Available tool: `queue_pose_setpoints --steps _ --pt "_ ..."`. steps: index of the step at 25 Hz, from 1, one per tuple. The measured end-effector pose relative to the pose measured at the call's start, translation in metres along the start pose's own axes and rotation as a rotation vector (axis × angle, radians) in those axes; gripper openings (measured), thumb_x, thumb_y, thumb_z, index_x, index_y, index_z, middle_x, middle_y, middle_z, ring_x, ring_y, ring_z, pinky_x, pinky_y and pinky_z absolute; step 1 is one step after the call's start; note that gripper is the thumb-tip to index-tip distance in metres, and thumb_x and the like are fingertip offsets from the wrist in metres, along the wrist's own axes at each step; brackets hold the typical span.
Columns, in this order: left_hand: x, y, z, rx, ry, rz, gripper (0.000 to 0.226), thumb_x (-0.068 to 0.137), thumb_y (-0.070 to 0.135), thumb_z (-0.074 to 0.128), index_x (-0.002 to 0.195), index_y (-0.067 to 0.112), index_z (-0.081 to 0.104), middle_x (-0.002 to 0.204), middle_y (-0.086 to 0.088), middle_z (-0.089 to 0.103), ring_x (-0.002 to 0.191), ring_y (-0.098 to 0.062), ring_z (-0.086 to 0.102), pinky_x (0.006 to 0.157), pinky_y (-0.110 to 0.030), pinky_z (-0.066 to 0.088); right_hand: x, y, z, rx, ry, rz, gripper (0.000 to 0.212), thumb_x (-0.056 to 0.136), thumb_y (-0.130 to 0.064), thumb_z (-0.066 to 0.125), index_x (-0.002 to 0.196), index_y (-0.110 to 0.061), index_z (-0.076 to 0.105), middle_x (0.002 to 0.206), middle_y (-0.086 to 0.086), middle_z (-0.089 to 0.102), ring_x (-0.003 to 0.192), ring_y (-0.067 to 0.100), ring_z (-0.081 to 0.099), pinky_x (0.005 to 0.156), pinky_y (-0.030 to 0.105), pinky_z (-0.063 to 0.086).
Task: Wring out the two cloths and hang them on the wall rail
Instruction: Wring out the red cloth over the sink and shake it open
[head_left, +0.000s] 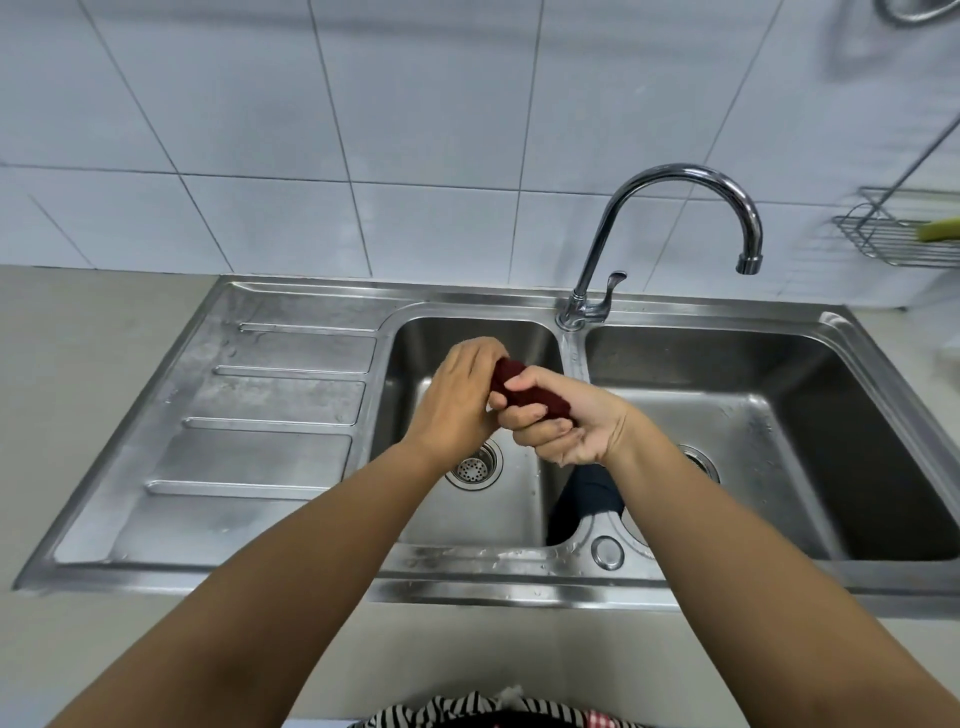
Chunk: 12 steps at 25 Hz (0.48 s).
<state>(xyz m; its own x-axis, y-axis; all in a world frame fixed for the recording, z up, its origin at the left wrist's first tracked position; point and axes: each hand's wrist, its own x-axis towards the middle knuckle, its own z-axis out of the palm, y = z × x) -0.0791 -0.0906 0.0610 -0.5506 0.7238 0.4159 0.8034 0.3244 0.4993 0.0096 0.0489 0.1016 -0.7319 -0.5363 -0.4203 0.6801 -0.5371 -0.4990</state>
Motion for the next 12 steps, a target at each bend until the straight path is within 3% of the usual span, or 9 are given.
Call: queue_pose_setpoints --steps 3,5,7,10,12 --pt "0.018 -0.004 -0.015 0.152 -0.045 0.148 0.025 0.081 0.008 0.056 0.104 0.012 0.049 0.096 -0.009 0.059 0.087 -0.028 0.052 0.067 -0.049 0.051 -0.004 -0.009 0.003 -0.127 -0.004 0.076 0.012 0.089 -0.021 0.053 0.082 -0.013 0.047 0.055 -0.005 0.042 0.038 0.003 0.021 0.026 0.01 0.023" --pt "0.03 -0.014 -0.027 0.287 -0.181 0.273 0.034 0.081 0.003 0.052 0.109 0.017 0.042 0.096 -0.008 0.058 0.087 -0.028 0.052 0.066 -0.048 0.051 -0.005 -0.014 0.005 -0.257 0.13 0.137 0.022 0.094 -0.019 0.047 0.072 -0.015 0.046 0.054 -0.006 0.04 0.037 0.002 0.022 0.026 0.01 0.02" --pt "0.04 -0.019 -0.037 0.395 -0.342 0.334 0.029 0.084 0.006 0.048 0.112 0.015 0.042 0.097 -0.009 0.056 0.09 -0.028 0.054 0.067 -0.045 0.05 -0.007 -0.018 0.01 -0.429 0.303 0.2 0.032 0.096 -0.018 0.047 0.064 -0.015 0.043 0.052 -0.006 0.039 0.034 0.001 0.026 0.028 0.011 0.015" --pt "0.049 -0.019 -0.043 0.506 -0.538 0.307 0.011 0.091 0.015 0.047 0.101 0.012 0.044 0.093 -0.009 0.058 0.083 -0.03 0.058 0.063 -0.039 0.045 -0.001 -0.023 0.008 -0.791 0.547 0.309 0.026 0.091 -0.022 0.059 0.072 -0.015 0.042 0.054 -0.004 0.042 0.038 0.005 0.028 0.033 0.013 0.017" --pt "0.049 -0.015 -0.037 0.548 -0.636 0.234 0.011 0.094 0.019 0.048 0.102 0.011 0.046 0.095 -0.01 0.062 0.082 -0.031 0.06 0.06 -0.036 0.039 0.007 -0.023 0.003 -1.114 0.723 0.387 0.023 0.087 -0.028 0.062 0.077 -0.014 0.047 0.059 0.001 0.046 0.044 0.012 0.034 0.039 0.018 0.025"
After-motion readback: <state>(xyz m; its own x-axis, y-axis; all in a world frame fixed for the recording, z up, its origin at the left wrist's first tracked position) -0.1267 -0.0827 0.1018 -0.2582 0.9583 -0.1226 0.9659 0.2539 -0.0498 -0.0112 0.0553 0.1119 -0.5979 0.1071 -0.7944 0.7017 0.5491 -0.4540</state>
